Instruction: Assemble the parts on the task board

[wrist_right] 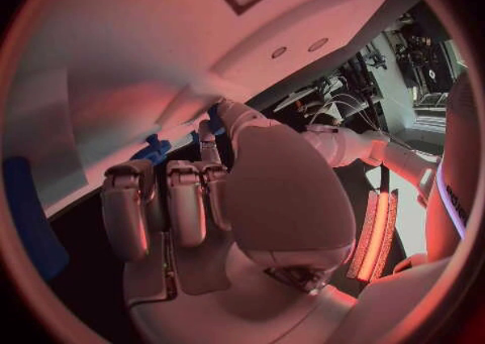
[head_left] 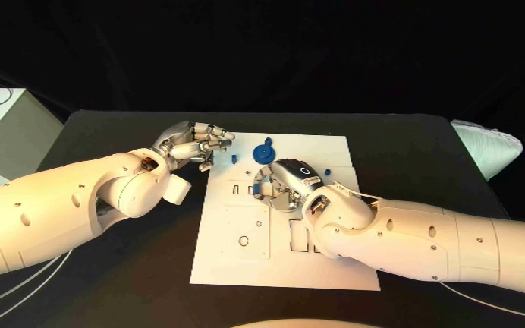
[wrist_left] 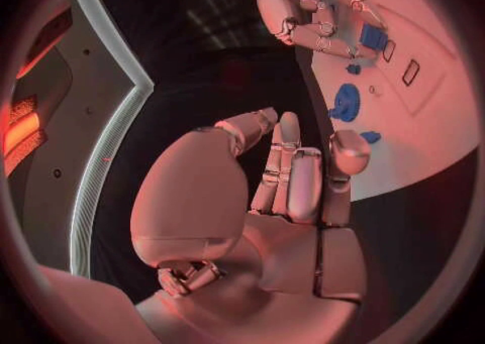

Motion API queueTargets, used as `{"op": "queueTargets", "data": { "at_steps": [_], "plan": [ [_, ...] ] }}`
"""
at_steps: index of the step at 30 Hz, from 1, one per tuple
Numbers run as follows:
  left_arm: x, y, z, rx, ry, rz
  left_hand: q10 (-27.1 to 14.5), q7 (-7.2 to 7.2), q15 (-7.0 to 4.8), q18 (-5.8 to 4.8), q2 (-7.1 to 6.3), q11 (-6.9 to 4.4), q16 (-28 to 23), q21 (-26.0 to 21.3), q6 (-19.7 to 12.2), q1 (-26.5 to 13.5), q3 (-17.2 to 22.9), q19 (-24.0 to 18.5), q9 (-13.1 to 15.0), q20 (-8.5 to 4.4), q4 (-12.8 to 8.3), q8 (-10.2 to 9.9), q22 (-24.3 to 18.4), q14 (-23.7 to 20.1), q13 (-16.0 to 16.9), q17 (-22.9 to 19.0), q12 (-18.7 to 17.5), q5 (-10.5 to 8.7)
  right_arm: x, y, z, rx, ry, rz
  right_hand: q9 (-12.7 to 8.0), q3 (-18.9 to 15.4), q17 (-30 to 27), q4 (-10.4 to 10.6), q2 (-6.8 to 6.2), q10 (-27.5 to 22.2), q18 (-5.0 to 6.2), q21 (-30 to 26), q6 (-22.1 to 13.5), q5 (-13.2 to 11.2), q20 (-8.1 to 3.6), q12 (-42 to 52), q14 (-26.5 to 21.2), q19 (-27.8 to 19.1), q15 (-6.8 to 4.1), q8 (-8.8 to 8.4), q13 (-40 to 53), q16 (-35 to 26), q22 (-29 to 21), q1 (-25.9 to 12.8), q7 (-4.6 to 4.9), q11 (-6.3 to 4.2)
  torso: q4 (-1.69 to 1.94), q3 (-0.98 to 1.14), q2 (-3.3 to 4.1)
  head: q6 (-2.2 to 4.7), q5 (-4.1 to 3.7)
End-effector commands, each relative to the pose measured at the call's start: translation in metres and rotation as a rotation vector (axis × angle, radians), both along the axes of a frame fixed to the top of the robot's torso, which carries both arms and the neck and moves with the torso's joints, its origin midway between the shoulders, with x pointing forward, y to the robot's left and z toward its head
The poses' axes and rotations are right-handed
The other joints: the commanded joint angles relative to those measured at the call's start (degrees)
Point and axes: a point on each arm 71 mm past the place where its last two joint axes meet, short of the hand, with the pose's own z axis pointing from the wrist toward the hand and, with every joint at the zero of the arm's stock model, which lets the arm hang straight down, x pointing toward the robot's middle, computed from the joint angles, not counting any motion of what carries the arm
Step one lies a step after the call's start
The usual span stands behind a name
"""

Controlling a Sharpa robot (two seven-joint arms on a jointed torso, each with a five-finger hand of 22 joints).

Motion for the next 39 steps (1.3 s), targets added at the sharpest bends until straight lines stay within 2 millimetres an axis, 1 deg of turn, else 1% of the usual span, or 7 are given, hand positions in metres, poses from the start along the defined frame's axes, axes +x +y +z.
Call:
{"op": "queueTargets", "data": {
  "at_steps": [1,7,11,15,30,32,39],
  "plan": [
    [-0.0010,-0.0027,-0.0001,-0.003,0.004,-0.025,-0.5,0.11,0.02,-1.13,0.07,0.09,0.3,0.2,-0.5,-0.5,0.3,0.5,0.1,-0.13,0.1,0.3,0.2,0.3,0.1,0.2,0.4,-0.09,-0.0026,0.0000,-0.0014,-0.018,-0.013,0.005,0.1,0.4,14.4,0.0,-0.19,5.7,-0.39,0.3,0.5,0.2,-0.51,0.2,5.8,6.0,-0.37,0.17,14.9,0.3,15.1,-0.3,0.02,-0.40,-0.01,0.01,0.01,-0.12,0.08],
    [-0.0011,-0.0027,-0.0005,-0.002,0.007,-0.027,-0.5,0.11,0.02,-1.13,0.07,0.09,0.3,0.2,-0.5,-0.5,0.3,0.5,0.1,-0.13,0.1,0.3,0.2,0.3,0.1,0.2,0.4,-0.09,-0.0044,0.0002,-0.0002,-0.007,-0.022,0.005,0.1,0.4,14.3,0.0,-0.25,5.7,-0.39,0.3,0.5,0.2,-0.51,0.2,5.8,6.0,-0.37,0.19,14.9,0.3,15.1,-0.4,0.02,-0.40,-0.05,0.02,-0.02,-0.10,0.12],
    [-0.0011,-0.0028,-0.0008,-0.001,0.009,-0.029,-0.5,0.11,0.02,-1.13,0.07,0.09,0.3,0.2,-0.5,-0.5,0.3,0.5,0.1,-0.13,0.1,0.3,0.2,0.3,0.1,0.2,0.4,-0.09,-0.0057,0.0004,0.0010,0.003,-0.032,0.003,0.1,0.4,14.3,0.0,-0.25,5.7,-0.39,0.3,0.5,0.2,-0.51,0.2,5.8,6.0,-0.37,0.19,14.9,0.3,15.1,-0.4,0.02,-0.40,0.01,0.04,-0.01,-0.15,0.13],
    [-0.0012,-0.0025,-0.0011,0.000,0.012,-0.031,-0.5,0.11,0.02,-1.13,0.07,0.09,0.3,0.2,-0.5,-0.5,0.3,0.5,0.1,-0.13,0.1,0.3,0.2,0.3,0.1,0.2,0.4,-0.09,-0.0066,-0.0003,0.0016,0.006,-0.040,-0.002,0.1,0.5,14.3,0.0,-0.33,5.7,-0.39,0.3,0.5,0.3,-0.53,0.2,5.8,6.0,-0.38,0.23,14.9,0.3,15.1,-0.5,0.02,-0.40,-0.01,0.01,-0.02,-0.15,0.12],
    [-0.0016,-0.0023,-0.0019,0.003,0.018,-0.038,-0.6,0.13,0.05,-1.16,0.09,0.11,0.5,0.3,-0.6,-0.5,0.4,0.6,0.1,-0.10,0.1,0.3,0.4,0.4,0.1,0.4,0.4,-0.09,-0.0082,-0.0013,0.0013,-0.020,-0.040,-0.016,0.1,0.5,14.4,0.1,-0.57,5.8,-0.39,0.3,0.5,0.4,-0.55,0.3,5.8,6.0,-0.39,0.34,15.0,0.3,15.1,-0.9,0.00,-0.42,0.00,-0.04,0.03,-0.26,0.11],
    [-0.0017,-0.0024,-0.0021,0.004,0.019,-0.039,-0.6,0.13,0.05,-1.16,0.09,0.11,0.5,0.3,-0.6,-0.5,0.4,0.6,0.1,-0.10,0.1,0.3,0.4,0.4,0.1,0.4,0.4,-0.09,-0.0083,-0.0010,0.0010,-0.026,-0.038,-0.016,0.1,0.5,14.4,0.1,-0.57,5.8,-0.39,0.3,0.5,0.4,-0.55,0.3,5.8,6.0,-0.39,0.34,15.0,0.3,15.1,-0.9,0.00,-0.42,-0.02,-0.01,0.00,-0.29,0.13],
    [-0.0017,-0.0027,-0.0025,0.005,0.020,-0.041,-0.6,0.13,0.05,-1.16,0.09,0.11,0.5,0.3,-0.6,-0.5,0.4,0.6,0.1,-0.10,0.1,0.3,0.4,0.4,0.1,0.4,0.4,-0.09,-0.0083,-0.0003,-0.0003,-0.044,-0.028,-0.016,0.1,0.5,14.3,0.2,-0.69,5.7,-0.39,0.3,0.5,0.4,-0.56,0.2,5.8,6.0,-0.40,0.38,14.9,0.3,15.1,-1.0,-0.02,-0.42,0.00,-0.02,0.00,-0.38,0.07]
  ]
}}
